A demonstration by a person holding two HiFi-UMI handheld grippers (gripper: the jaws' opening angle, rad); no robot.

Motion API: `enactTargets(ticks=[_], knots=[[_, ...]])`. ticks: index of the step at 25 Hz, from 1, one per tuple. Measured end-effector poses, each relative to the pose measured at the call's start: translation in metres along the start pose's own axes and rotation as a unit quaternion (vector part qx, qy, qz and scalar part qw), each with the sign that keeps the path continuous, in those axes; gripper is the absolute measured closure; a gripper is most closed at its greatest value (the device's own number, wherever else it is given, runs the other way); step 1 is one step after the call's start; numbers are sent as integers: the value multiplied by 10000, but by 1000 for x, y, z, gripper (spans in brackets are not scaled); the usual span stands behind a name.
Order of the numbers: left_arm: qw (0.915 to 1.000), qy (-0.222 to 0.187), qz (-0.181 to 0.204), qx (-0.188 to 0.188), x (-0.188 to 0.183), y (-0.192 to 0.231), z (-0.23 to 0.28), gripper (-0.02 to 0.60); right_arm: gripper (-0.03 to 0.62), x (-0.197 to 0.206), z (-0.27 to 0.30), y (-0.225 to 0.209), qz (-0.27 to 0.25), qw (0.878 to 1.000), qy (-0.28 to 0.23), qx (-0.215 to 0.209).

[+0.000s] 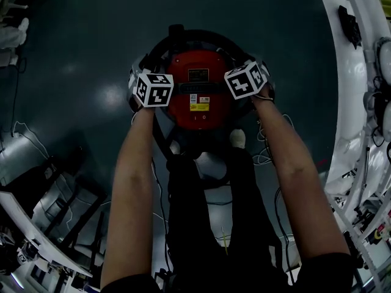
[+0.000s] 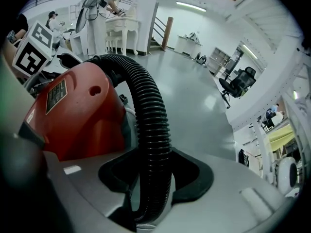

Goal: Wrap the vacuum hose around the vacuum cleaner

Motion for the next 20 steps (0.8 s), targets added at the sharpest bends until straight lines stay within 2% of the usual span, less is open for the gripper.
enactTargets(ticks=[3, 7, 10, 11, 16, 20], knots=[[9999, 32, 125, 13, 0, -1, 0, 394, 399, 1, -1, 0, 47, 10000, -82, 2], [9985, 112, 544, 11, -2, -2, 1, 399, 387, 2, -3, -2, -38, 9999, -164, 11], [9973, 112, 723, -20, -3, -2, 2, 399, 388, 5, -4, -4, -137, 9998, -161, 34], [9971, 98, 749, -41, -4, -1, 2, 399, 409, 6, -4, -4, -152, 9998, -158, 30], [9974, -117, 693, -139, -11, -1, -2, 400, 413, 7, -8, -6, -152, 9997, -120, -135], [9976, -141, 675, -52, -14, -1, -2, 399, 413, 8, -9, -7, -164, 9997, -105, -168]])
Point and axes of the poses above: the fingertips, and each gripper's own axes: z forward along the fingers, y to its left, x out of its underside, the point moved 4 cm from there along -z, backward along the fingers, and after that the axes turned 12 degrees about z, right-handed, at the moved point
